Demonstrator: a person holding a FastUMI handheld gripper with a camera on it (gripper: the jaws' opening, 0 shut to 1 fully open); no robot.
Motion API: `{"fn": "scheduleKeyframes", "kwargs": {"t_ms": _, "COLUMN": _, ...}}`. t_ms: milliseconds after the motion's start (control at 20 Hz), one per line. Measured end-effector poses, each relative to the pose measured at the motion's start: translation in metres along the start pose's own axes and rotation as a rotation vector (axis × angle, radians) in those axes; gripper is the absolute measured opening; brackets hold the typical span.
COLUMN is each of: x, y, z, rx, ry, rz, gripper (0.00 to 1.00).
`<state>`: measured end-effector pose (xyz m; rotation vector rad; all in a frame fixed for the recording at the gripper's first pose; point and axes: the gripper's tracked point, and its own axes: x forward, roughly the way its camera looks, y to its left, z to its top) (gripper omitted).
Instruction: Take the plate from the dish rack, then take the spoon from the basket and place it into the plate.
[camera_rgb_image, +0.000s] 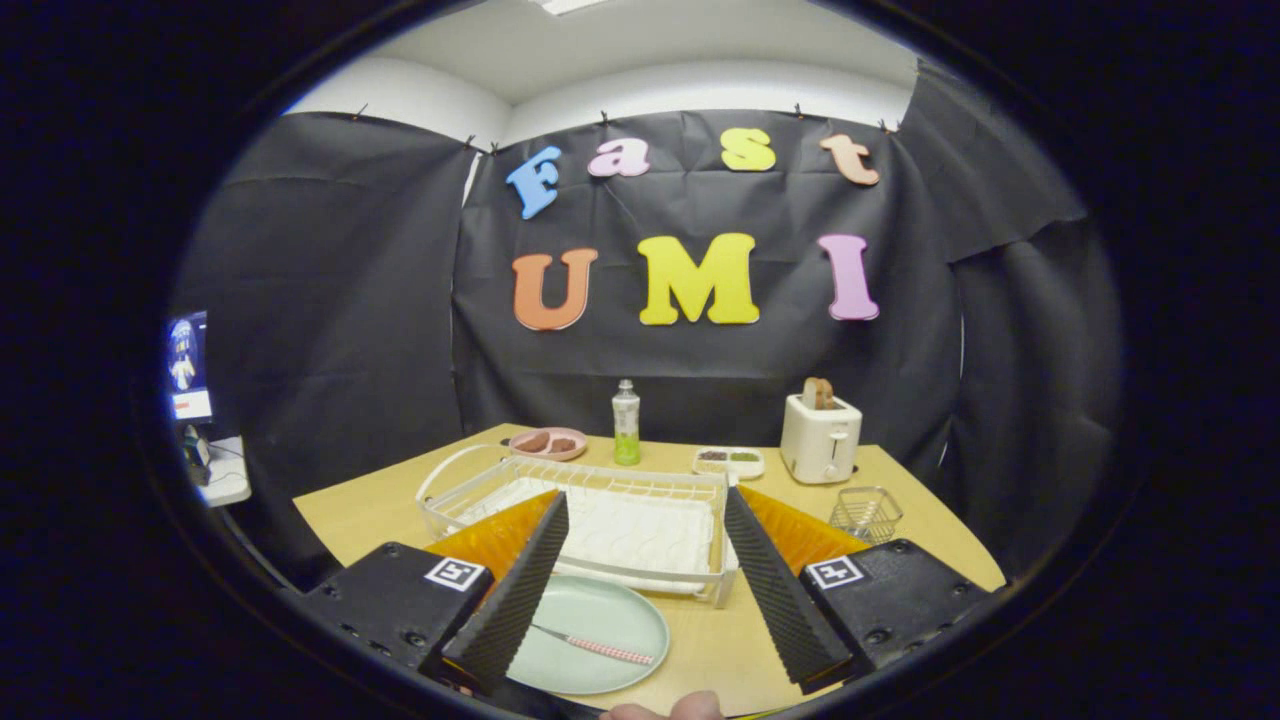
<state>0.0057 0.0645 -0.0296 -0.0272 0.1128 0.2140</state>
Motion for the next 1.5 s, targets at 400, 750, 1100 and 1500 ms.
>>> {"fn": "scheduleKeyframes", "kwargs": {"t_ms": 400, "x": -0.041, "y": 0.019, "z": 0.008, "rx": 0.015, "ry": -0.105, "rz": -0.099, "gripper": 1.00}}
{"fn": "scheduleKeyframes", "kwargs": {"t_ms": 750, "x": -0.060, "y": 0.033, "z": 0.015, "rx": 0.020, "ry": -0.168, "rz": -0.166, "gripper": 1.00}}
{"fn": "scheduleKeyframes", "kwargs": {"t_ms": 1100, "x": -0.065, "y": 0.046, "z": 0.003, "rx": -0.006, "ry": -0.150, "rz": -0.166, "gripper": 1.00}}
{"fn": "scheduleKeyframes", "kwargs": {"t_ms": 1500, "x": -0.082, "y": 0.053, "z": 0.016, "rx": 0.016, "ry": -0.212, "rz": -0.190, "gripper": 1.00}}
